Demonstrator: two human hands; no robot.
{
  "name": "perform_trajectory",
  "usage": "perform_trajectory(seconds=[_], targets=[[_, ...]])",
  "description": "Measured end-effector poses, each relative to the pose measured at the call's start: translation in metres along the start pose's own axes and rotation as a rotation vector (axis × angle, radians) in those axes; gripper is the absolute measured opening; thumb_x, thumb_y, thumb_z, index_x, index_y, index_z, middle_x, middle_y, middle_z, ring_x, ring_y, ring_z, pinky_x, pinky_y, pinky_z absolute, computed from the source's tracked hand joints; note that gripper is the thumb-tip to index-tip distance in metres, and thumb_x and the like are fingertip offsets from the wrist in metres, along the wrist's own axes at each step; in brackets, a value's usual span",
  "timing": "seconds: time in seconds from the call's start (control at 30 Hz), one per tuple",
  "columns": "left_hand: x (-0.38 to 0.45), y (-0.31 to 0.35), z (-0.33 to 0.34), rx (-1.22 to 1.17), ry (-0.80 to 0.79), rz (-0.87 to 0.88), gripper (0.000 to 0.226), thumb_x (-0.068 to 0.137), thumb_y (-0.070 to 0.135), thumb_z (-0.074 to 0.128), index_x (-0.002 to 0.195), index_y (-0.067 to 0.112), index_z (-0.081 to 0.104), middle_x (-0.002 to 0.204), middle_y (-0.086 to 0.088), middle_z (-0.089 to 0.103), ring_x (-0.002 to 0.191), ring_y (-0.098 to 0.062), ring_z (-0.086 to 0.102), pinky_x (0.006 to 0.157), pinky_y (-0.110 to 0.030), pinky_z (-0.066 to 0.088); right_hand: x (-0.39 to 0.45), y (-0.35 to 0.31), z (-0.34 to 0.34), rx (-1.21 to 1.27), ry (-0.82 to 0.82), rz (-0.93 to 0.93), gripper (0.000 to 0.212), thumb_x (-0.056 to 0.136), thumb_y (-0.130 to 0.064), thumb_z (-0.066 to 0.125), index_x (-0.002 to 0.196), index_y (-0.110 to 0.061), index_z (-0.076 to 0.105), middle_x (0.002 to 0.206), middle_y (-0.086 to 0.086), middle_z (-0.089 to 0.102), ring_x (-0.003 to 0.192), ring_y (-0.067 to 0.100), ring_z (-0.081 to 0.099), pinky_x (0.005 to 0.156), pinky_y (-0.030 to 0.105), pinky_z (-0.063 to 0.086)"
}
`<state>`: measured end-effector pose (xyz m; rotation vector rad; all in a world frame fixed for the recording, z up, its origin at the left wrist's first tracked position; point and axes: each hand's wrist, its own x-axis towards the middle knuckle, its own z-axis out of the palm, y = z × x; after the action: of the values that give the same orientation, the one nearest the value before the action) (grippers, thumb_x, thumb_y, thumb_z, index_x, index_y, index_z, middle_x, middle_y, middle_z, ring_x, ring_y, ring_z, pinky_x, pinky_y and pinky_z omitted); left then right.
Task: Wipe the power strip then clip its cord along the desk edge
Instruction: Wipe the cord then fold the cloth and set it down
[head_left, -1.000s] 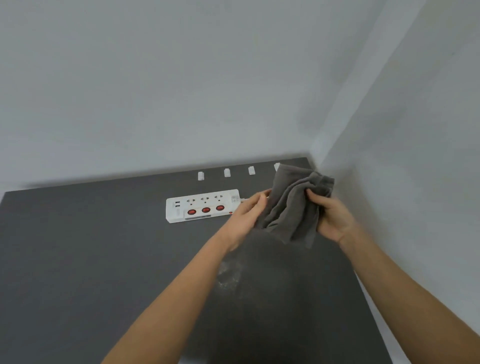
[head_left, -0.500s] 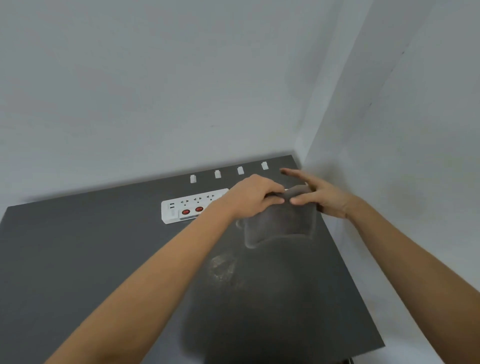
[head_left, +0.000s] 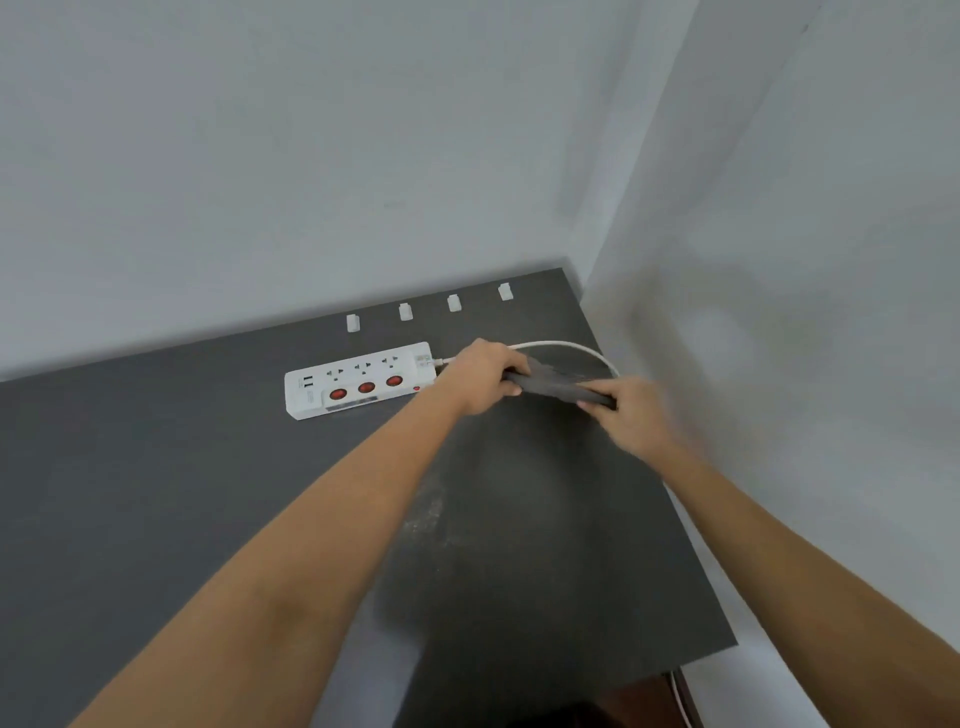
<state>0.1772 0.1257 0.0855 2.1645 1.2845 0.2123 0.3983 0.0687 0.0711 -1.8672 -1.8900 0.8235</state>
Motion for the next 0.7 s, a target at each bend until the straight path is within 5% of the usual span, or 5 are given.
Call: perform_trajectory(seconds=[0.23,0.5,0.7], targets=[[-0.059,-0.061,0.042,0.004,-0.195,-0.171,0.022,0.084,0.007,0.065,0.104,0.012,0.071,0.103,-0.005,0.074,0.098,-0.023,0.064,0.085,-0.022,0.039,-0.038,-0.002,0.089,-0.029,-0.241,0.04,0.033,0.091,-0.015,0.056,0.123,-0.014,0.06,0.133,0.016,0.056,0.133,0.027,0.041,0.11,0.033,0.029],[-0.163,-0.113,0.025,-0.037,-0.206,-0.352,0.012,0.085,0.016,0.067,0.096,0.017,0.073,0.094,0.0,0.074,0.088,-0.018,0.065,0.085,-0.031,0.049,-0.04,-0.055,0.142,-0.016,-0.544,-0.167,0.036,0.093,-0.015,0.051,0.129,-0.016,0.054,0.142,0.009,0.049,0.141,0.024,0.027,0.114,0.034,0.02],[-0.226,-0.105,0.049,-0.01,-0.353,-0.317,0.018,0.082,0.033,0.069,0.095,0.021,0.073,0.093,0.002,0.075,0.087,-0.017,0.068,0.081,-0.034,0.052,-0.085,-0.06,0.148,-0.172,-0.696,-0.299,0.038,0.094,-0.031,0.049,0.13,-0.019,0.052,0.147,0.003,0.042,0.144,0.018,0.019,0.113,0.039,0.02]])
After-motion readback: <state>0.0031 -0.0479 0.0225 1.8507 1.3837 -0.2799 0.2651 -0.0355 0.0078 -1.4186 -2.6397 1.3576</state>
